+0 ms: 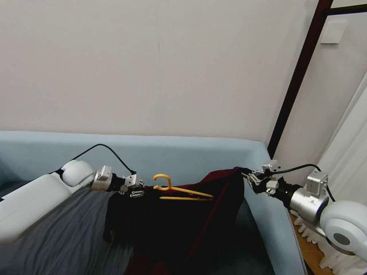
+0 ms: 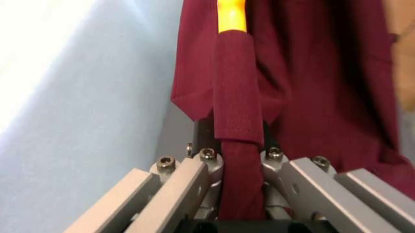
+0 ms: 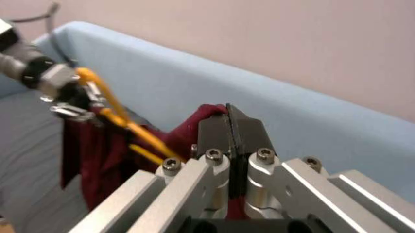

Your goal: Pick up the clothes from the sofa and hang them on the clothes hanger.

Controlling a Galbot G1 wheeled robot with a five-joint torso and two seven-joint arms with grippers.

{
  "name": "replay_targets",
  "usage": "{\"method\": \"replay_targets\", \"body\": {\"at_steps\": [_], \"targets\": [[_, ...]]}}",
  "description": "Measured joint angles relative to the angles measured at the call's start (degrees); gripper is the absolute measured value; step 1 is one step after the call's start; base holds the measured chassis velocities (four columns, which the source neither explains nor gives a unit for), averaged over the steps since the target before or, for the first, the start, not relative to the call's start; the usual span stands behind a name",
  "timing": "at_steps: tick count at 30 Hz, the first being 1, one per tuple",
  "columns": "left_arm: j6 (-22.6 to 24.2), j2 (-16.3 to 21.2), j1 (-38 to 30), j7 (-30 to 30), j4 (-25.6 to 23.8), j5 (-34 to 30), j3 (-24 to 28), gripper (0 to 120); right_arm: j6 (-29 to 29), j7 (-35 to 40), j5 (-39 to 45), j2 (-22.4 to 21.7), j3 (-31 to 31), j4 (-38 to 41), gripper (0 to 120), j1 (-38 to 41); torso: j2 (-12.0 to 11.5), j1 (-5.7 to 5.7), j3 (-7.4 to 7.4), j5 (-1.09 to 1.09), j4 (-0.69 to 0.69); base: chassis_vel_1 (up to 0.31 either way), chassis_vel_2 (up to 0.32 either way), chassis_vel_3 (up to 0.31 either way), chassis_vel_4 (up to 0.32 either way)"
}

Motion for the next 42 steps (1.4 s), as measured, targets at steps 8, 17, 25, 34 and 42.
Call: {"method": "replay_targets", "body": {"at_steps": [8,17,25,34,42], "targets": [[0.8,-0.4,-5.0,-2.3,0.8,-5.8,2.3,1,-0.6,1.6,0.1,-1.1,1.1,8.5,0,-0.3,0.0,0.00,0.00,0.00,0.00,0.000,0.000,0.000,0.000],[0.9,2.5,-13.7,-0.3,0.1,-12.0,6.8,1,-0.1,0.8,-5.8,-0.1,0.5,11.3,0,-2.1,0.0,-0.01,0.00,-0.01,0.05,0.000,0.000,0.000,0.000],[0.6,1.2,-31.1,1.3,1.6,-19.6,18.7,1,1.3,0.5,-11.5,2.0,-0.3,11.1,0,-2.8,0.0,0.00,0.00,0.02,-0.01,0.000,0.000,0.000,0.000],[2.2,-1.3,-44.2,8.3,2.7,-26.0,29.0,1,2.9,-0.1,-18.8,5.0,-1.4,9.7,0,-4.7,0.0,0.00,0.00,0.02,0.01,0.000,0.000,0.000,0.000],[4.1,-2.8,-47.0,11.7,4.3,-28.5,32.1,1,5.0,-2.0,-28.2,7.1,-1.6,9.5,0,-10.3,0.0,0.00,0.00,-0.01,0.01,0.000,0.000,0.000,0.000]]}}
